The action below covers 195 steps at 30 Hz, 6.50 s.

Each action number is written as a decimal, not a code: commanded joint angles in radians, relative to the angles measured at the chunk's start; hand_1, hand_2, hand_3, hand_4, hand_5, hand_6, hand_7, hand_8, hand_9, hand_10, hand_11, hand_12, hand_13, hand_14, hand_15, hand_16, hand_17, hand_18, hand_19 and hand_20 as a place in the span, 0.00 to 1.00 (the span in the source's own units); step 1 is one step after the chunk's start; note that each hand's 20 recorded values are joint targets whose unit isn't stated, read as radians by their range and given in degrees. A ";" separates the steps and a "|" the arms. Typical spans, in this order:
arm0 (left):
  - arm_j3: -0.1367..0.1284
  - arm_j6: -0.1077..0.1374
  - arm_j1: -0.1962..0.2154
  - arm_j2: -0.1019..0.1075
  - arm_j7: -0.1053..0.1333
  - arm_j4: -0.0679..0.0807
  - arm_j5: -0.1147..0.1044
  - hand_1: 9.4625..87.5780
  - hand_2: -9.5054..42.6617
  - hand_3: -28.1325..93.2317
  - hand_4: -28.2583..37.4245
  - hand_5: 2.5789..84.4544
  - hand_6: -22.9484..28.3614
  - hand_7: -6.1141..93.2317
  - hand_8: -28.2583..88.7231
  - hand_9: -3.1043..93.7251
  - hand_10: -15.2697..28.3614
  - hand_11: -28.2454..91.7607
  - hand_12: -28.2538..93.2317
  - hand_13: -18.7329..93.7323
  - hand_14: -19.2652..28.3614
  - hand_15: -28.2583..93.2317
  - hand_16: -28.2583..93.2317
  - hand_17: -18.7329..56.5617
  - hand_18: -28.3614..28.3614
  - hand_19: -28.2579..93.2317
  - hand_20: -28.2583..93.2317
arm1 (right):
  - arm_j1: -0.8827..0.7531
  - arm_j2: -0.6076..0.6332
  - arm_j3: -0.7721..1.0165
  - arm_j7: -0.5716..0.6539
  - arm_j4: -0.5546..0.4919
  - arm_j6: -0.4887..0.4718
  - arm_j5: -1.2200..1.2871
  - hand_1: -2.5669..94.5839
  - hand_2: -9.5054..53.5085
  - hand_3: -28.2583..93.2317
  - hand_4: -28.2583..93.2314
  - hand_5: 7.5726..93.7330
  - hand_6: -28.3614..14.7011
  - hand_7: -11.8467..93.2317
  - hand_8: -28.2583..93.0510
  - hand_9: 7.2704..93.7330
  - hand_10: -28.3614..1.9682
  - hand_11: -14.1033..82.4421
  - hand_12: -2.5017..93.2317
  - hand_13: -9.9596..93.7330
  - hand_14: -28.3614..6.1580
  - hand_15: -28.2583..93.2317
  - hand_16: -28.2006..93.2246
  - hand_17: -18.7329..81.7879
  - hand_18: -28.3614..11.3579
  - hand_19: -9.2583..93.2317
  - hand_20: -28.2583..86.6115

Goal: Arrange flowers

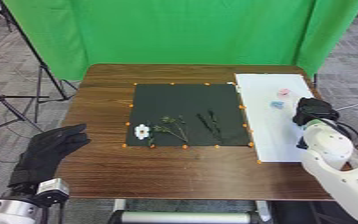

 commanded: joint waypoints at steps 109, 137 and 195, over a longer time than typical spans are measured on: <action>0.051 -0.028 -0.157 0.057 -0.025 0.046 -0.009 0.27 0.24 0.88 0.20 0.62 0.76 0.21 0.16 0.49 0.87 0.60 0.32 0.43 0.97 0.76 0.12 0.13 0.87 0.72 0.35 | 0.311 -0.824 -0.372 -0.118 0.183 -0.053 -0.073 0.44 0.00 0.89 0.00 0.67 0.59 0.36 0.12 0.71 0.49 0.46 0.20 0.78 0.66 0.86 0.39 0.50 0.30 0.94 0.20; -0.066 -0.006 0.033 -0.009 -0.006 -0.013 -0.006 0.27 0.24 0.88 0.20 0.62 0.76 0.21 0.16 0.49 0.87 0.60 0.32 0.43 0.98 0.76 0.12 0.13 0.87 0.72 0.35 | 0.366 -0.461 -0.458 -0.320 -0.220 -0.328 0.007 0.21 0.33 0.88 0.04 0.69 0.48 0.30 0.15 0.67 0.24 0.41 0.21 0.74 0.41 0.88 0.38 0.45 0.13 0.96 0.22; -0.007 -0.046 -0.066 -0.016 -0.030 0.022 0.001 0.27 0.24 0.89 0.19 0.62 0.76 0.21 0.16 0.49 0.87 0.60 0.32 0.43 0.98 0.76 0.12 0.13 0.87 0.72 0.35 | 0.272 -0.564 -0.463 -0.474 -0.065 -0.222 -0.293 0.13 0.42 0.86 0.01 0.62 0.50 0.22 0.14 0.52 0.44 0.24 0.16 0.69 0.36 0.88 0.37 0.42 0.10 0.90 0.32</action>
